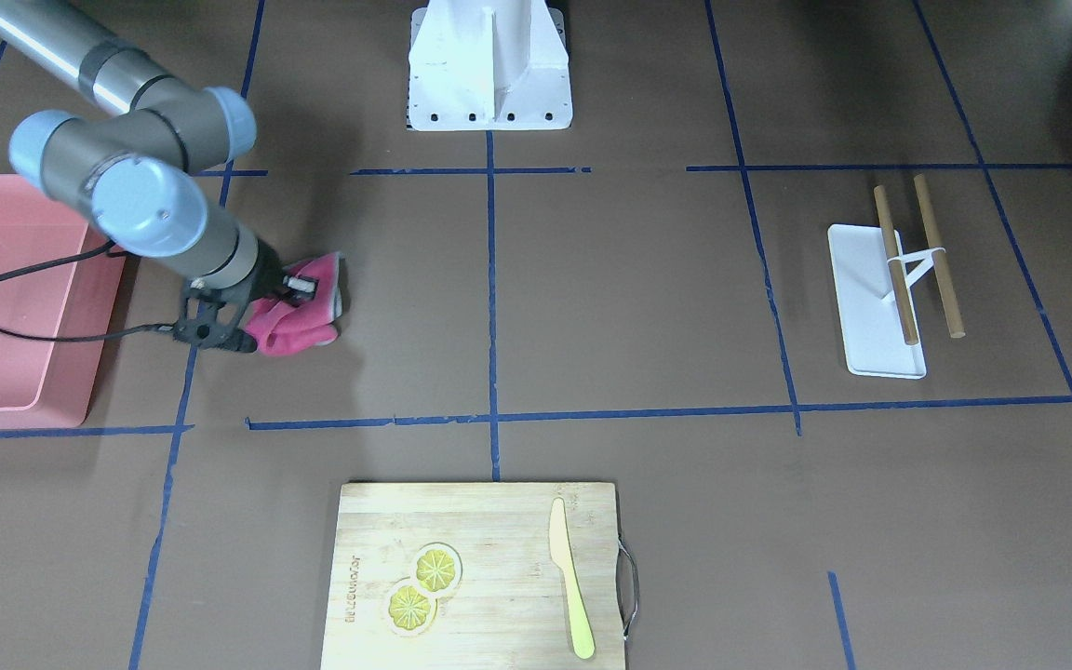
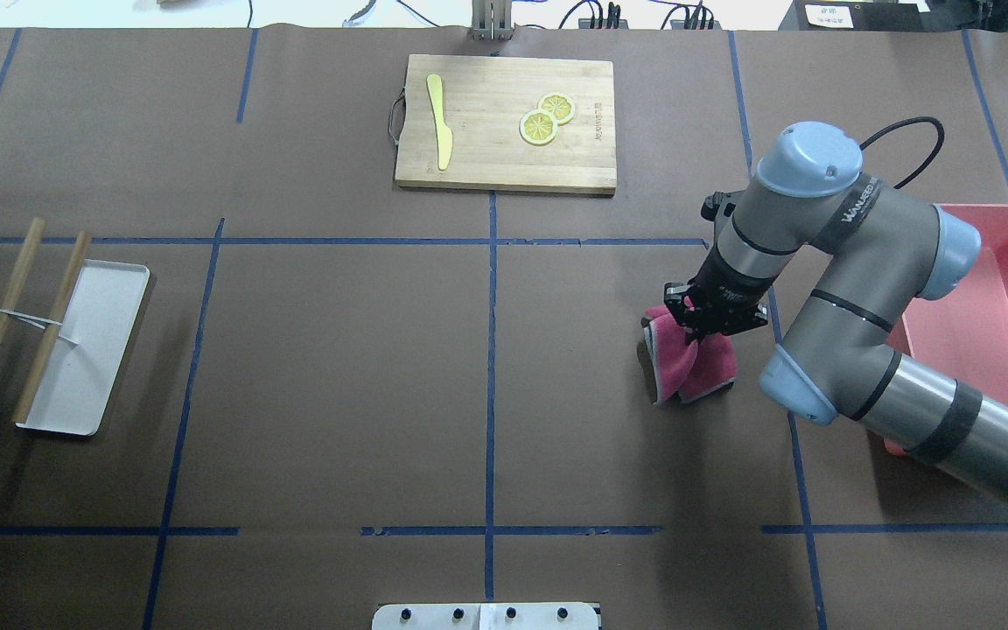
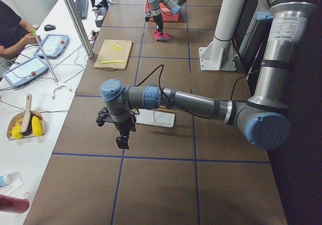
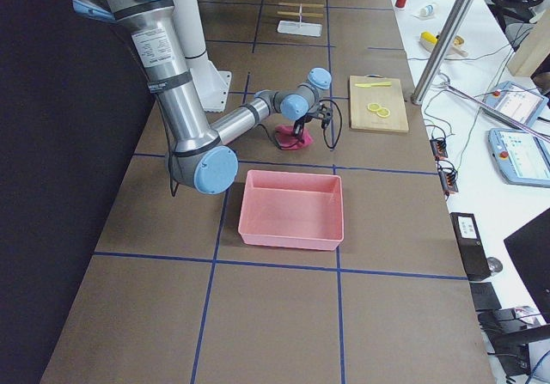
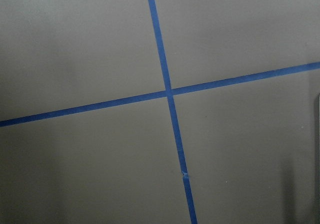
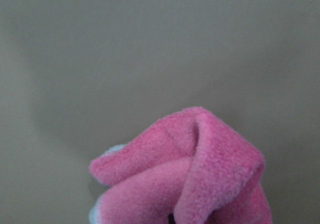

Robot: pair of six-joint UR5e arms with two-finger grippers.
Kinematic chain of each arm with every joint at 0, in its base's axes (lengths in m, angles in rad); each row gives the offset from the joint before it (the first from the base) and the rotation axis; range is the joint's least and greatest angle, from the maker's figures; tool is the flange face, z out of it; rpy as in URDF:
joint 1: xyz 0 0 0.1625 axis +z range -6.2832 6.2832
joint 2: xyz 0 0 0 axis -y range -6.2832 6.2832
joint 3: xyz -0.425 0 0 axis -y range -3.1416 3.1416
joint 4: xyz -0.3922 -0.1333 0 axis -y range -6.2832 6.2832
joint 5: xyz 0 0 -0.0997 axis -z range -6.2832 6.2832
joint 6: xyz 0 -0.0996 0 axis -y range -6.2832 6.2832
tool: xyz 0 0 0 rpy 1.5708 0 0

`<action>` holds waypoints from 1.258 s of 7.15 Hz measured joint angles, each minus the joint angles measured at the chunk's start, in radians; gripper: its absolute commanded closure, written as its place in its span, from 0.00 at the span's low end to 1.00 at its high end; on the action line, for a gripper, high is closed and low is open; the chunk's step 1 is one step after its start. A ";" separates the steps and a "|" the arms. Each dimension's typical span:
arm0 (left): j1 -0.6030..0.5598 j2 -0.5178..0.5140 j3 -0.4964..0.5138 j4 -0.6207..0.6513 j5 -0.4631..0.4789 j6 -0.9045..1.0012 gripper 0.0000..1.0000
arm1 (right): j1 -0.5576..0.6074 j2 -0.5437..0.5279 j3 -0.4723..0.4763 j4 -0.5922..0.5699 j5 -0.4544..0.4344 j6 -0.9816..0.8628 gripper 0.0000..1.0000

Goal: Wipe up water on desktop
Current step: 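Wipe the table surface with the cloth held in the right gripper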

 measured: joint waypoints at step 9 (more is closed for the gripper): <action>0.001 -0.011 0.061 -0.031 -0.001 -0.002 0.00 | -0.101 0.011 0.114 -0.001 0.001 0.141 0.96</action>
